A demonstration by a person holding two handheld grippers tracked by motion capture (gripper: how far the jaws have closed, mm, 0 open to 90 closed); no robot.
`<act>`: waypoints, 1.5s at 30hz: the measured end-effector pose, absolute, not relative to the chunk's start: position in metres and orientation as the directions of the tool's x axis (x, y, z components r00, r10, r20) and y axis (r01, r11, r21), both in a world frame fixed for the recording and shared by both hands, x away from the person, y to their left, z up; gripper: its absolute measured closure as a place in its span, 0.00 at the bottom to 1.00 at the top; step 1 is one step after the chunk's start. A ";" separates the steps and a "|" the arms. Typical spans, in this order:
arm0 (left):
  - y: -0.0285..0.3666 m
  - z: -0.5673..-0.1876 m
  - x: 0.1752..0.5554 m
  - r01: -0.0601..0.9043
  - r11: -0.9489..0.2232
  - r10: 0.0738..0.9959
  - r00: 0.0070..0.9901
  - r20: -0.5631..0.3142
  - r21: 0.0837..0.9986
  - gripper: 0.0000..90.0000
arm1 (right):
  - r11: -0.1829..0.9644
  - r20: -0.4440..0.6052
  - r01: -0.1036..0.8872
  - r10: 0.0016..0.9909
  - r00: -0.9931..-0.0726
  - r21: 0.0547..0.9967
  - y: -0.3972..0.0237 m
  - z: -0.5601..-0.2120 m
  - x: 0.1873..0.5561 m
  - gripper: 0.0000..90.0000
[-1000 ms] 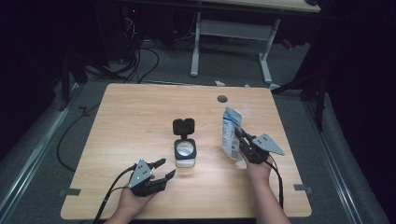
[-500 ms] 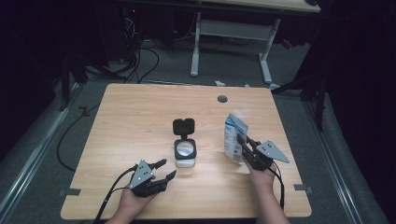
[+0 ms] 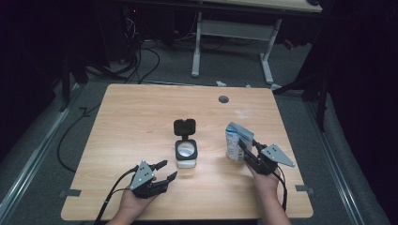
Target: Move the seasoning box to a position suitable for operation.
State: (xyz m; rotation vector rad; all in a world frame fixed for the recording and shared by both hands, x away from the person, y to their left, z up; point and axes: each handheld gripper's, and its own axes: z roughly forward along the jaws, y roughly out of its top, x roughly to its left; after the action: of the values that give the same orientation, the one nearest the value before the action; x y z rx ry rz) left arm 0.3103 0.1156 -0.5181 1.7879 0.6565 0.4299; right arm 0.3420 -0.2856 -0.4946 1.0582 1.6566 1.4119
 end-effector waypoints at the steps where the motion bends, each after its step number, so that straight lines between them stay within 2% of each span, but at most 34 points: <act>1: 0.116 -0.518 0.310 0.220 -0.217 0.628 0.778 -0.036 0.951 0.48 | 0.065 0.000 0.142 0.909 -0.417 0.988 -0.286 -0.495 0.342 0.63; 6: 0.116 -0.519 0.311 0.218 -0.224 0.629 0.777 -0.030 0.950 0.47 | 0.060 0.015 0.164 0.907 -0.422 0.985 -0.287 -0.495 0.338 0.51; 12: 0.117 -0.520 0.312 0.225 -0.235 0.637 0.770 -0.025 0.946 0.47 | 0.073 0.009 0.184 0.913 -0.407 0.980 -0.289 -0.495 0.327 0.46; 28: 0.121 -0.522 0.315 0.251 -0.241 0.666 0.745 -0.029 0.938 0.47 | 0.075 0.031 0.263 0.926 -0.376 0.962 -0.297 -0.507 0.283 0.46; 45: 0.127 -0.523 0.318 0.276 -0.221 0.685 0.726 -0.052 0.935 0.46 | 0.090 0.049 0.293 0.898 -0.437 0.952 -0.269 -0.519 0.265 0.49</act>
State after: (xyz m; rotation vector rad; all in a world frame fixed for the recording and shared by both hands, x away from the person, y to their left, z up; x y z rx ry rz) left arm 0.3185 0.1275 -0.5228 1.8039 0.7550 0.4529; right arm 0.2652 -0.2690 -0.5194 1.1711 1.7989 1.3588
